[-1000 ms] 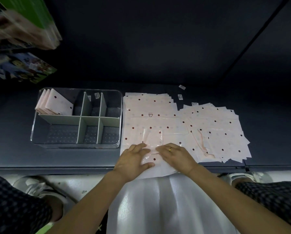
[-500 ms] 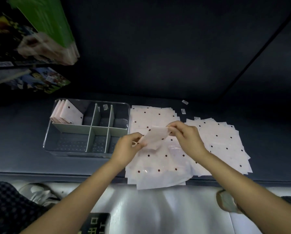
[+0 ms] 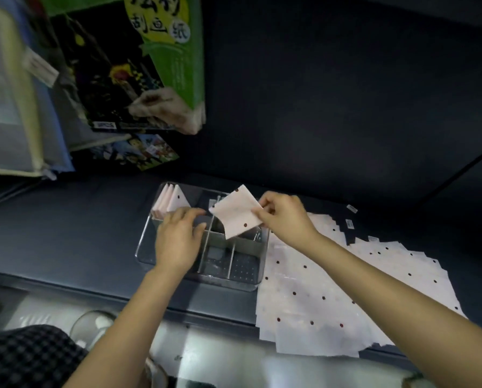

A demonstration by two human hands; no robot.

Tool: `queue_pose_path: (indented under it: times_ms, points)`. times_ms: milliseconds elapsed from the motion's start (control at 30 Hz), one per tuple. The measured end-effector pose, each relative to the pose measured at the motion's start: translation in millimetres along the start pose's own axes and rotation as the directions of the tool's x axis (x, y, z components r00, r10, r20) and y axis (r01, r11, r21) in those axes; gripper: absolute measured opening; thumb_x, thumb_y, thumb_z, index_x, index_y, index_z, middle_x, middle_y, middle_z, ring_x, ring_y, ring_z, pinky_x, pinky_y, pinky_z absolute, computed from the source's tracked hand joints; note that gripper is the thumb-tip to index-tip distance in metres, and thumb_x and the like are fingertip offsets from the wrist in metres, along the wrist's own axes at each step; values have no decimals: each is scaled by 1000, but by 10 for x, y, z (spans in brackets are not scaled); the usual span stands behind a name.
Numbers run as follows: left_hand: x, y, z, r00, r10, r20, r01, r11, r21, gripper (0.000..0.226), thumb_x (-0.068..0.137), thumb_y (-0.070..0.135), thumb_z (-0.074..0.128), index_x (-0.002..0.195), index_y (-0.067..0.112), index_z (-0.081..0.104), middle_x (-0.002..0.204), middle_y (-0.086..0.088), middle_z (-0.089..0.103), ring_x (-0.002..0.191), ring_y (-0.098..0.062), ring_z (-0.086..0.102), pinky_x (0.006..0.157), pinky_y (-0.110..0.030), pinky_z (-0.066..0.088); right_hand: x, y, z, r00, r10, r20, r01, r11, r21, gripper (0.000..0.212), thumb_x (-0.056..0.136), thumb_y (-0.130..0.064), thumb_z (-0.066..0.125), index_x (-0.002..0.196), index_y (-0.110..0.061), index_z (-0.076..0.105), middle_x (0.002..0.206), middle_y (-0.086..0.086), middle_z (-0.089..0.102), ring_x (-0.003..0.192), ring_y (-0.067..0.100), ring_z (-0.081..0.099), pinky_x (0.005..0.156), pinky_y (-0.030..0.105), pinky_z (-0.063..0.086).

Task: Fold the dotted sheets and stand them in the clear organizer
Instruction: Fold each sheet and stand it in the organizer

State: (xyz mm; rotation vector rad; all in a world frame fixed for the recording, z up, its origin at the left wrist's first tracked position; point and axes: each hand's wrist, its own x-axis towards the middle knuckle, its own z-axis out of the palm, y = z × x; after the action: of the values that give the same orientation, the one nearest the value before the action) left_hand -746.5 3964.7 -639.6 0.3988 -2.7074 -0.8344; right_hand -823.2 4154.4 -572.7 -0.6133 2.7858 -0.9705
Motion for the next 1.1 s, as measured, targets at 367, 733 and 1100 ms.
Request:
queue_pose_path:
  times_ms: [367, 733, 1100]
  points:
    - [98, -478, 14, 974, -224, -39, 226, 973, 47, 45, 91, 23, 59, 134, 15, 49, 142, -8, 34, 121, -33, 31, 95, -47, 35, 781, -616, 975, 991, 127, 52, -110, 963, -246, 22, 81, -14, 54, 63, -15, 40, 73, 6, 50, 74, 31, 55, 47, 26, 27]
    - [70, -545, -6, 975, -158, -160, 136, 981, -140, 29, 90, 15, 58, 119, 14, 57, 127, -5, 50, 115, -26, 37, 91, -39, 38, 999, -813, 1530, 937, 260, 232, -288, 953, 96, 38, 95, -43, 45, 73, -17, 60, 93, 13, 70, 92, 29, 64, 85, 36, 49]
    - [92, -508, 14, 984, -162, -80, 165, 986, 29, 39, 89, 19, 61, 126, 12, 57, 138, -13, 37, 119, -37, 32, 94, -51, 37, 278, -296, 880, 985, 19, 172, -72, 949, 308, 20, 94, -19, 54, 107, -11, 67, 107, 2, 68, 100, 13, 62, 94, 28, 48]
